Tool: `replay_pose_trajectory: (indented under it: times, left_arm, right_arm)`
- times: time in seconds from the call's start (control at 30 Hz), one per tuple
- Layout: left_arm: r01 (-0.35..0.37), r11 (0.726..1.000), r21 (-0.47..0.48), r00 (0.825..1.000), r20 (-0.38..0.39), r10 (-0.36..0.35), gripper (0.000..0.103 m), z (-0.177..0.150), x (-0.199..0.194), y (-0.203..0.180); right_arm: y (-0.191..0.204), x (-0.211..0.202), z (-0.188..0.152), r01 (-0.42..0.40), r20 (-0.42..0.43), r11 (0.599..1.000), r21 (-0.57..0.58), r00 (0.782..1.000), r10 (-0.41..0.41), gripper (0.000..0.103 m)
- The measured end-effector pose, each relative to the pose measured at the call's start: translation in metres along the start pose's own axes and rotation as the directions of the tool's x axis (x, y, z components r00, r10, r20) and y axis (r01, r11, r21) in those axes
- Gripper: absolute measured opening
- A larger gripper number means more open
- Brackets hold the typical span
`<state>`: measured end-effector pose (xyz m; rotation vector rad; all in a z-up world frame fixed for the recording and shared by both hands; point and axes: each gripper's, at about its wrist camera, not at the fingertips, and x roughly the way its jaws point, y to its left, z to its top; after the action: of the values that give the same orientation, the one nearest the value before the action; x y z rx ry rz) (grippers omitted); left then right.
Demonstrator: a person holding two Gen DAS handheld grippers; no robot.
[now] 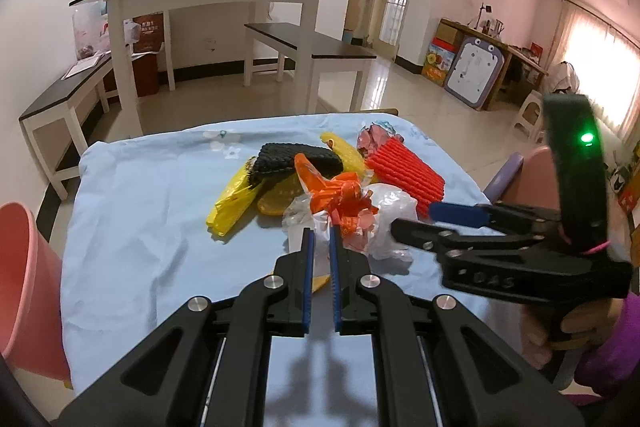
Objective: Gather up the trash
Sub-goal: 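Move the left tool back to the pile and grasp the orange plastic bag, then grasp the white plastic bag with the right tool while the left tool holds the orange bag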
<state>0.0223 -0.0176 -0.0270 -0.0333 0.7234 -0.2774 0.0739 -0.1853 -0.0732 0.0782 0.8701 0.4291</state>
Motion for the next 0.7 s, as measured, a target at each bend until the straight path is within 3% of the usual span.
replay_pose_trajectory:
  times: [0.1,0.17,0.23,0.27,0.53,0.7]
  left_arm:
    - [-0.004,1.0,-0.012,1.0,0.004,0.004,0.007,-0.002,-0.004,0.003]
    - [-0.005,1.0,-0.02,1.0,0.009,0.005,0.007,-0.005,-0.008,0.006]
    - [-0.007,1.0,-0.028,1.0,0.014,0.007,0.007,-0.006,-0.012,0.009]
    - [-0.009,0.999,-0.033,1.0,0.017,0.01,0.007,-0.007,-0.013,0.011]
    - [-0.03,0.996,-0.078,0.997,0.074,0.035,0.007,-0.006,-0.038,0.03]
    - [-0.089,0.989,-0.118,0.988,0.119,0.103,0.007,-0.006,-0.059,0.048]
  right_arm:
    - [0.005,0.012,0.0,-0.003,-0.021,1.0,-0.006,1.0,0.003,0.056]
    - [0.009,0.014,0.0,-0.009,-0.021,1.0,-0.004,1.0,0.008,0.036]
    - [0.013,0.013,0.0,-0.004,-0.017,1.0,-0.016,1.0,0.004,0.028]
    - [0.015,0.012,0.0,0.0,-0.01,1.0,-0.023,1.0,0.0,0.019]
    - [0.042,-0.018,0.006,-0.003,0.074,0.997,-0.081,0.997,0.009,0.016]
    - [0.067,-0.028,0.017,-0.04,0.106,0.991,-0.125,0.993,0.054,0.016]
